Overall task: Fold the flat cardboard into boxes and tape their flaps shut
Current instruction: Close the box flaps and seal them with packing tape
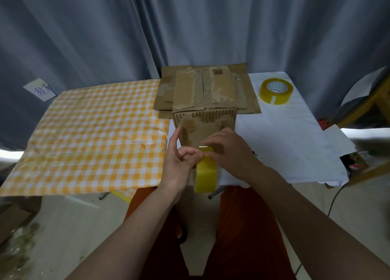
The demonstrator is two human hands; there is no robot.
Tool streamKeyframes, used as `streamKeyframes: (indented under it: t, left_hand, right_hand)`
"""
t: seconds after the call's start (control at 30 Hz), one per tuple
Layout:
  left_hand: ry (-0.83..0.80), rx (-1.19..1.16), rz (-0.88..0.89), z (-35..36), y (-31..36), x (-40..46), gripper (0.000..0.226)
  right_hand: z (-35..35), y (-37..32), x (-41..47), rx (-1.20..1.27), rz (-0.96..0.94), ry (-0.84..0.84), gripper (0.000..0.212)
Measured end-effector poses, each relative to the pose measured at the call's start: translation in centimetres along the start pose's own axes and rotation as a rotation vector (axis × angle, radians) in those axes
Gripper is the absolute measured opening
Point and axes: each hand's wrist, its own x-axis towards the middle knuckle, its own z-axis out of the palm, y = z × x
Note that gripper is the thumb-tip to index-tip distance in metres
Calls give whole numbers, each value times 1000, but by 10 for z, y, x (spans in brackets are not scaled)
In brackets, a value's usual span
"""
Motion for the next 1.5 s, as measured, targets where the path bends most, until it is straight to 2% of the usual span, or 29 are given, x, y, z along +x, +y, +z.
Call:
streamKeyframes:
  t: [0.2, 0.33, 0.57, 0.73, 0.87, 1.0, 1.2, 1.3, 1.37, 1.5]
  left_hand:
    - [-14, 8, 2, -1, 3, -3, 84]
    - [-13, 42, -7, 0, 2, -1, 85]
    - [-17, 95, 8, 11, 2, 1, 71]
    - [-18, 138, 28, 36, 5, 2, 82]
    - [23, 230, -58, 52, 6, 7, 91]
    - [-40, 318, -28, 73, 0, 8, 90]
    - [-65, 199, -85, 98, -7, 13, 89]
    - [-78, 216, -32, 112, -6, 14, 87]
    - [-93, 236, 0, 119, -6, 13, 86]
    - [-173, 345, 80, 129, -6, 13, 79]
  right_hand:
    - [0, -4, -1, -14, 38, -36, 27]
    - [-5, -8, -3, 51, 60, -28, 14]
    - [-21, -7, -6, 126, 144, 37, 9]
    - [-36, -6, -12, 171, 186, 84, 4]
    - [-51, 4, -19, 273, 300, 131, 8]
    - [-57, 18, -29, 287, 429, 203, 7]
    - [-63, 33, -42, 301, 589, 300, 13]
    - [-68, 40, -46, 594, 787, 318, 13]
    - [-73, 43, -50, 739, 847, 319, 10]
    - [-78, 55, -53, 682, 838, 354, 15]
